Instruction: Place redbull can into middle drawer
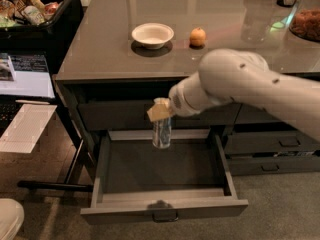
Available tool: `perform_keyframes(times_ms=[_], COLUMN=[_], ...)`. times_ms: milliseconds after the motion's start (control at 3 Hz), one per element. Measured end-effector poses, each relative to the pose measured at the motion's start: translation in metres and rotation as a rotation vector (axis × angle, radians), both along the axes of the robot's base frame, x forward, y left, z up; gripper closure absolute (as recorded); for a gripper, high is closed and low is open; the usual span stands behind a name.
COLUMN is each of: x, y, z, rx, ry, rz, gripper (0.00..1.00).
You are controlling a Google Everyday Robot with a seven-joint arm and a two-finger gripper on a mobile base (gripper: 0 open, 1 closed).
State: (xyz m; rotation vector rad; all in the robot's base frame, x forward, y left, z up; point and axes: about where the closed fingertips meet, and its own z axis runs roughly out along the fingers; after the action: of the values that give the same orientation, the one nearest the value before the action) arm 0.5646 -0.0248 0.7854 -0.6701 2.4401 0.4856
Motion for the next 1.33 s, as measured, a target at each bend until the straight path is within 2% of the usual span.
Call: perform_keyframes(times_ms=[333, 667, 1000, 1333], x=[-0.029, -0.045, -0.050, -0.035], y=[-0.008, -0.014, -0.016, -0.034], z=[-0.071, -0.135, -0.182, -0.214], rx=[0.093, 0.124, 0.124, 0.160], ry=[0.015, 0.023, 0.049, 0.092], rz=[0.002, -0.040, -0.150, -0.360], gripper=[1.00, 1.00, 1.00, 1.00])
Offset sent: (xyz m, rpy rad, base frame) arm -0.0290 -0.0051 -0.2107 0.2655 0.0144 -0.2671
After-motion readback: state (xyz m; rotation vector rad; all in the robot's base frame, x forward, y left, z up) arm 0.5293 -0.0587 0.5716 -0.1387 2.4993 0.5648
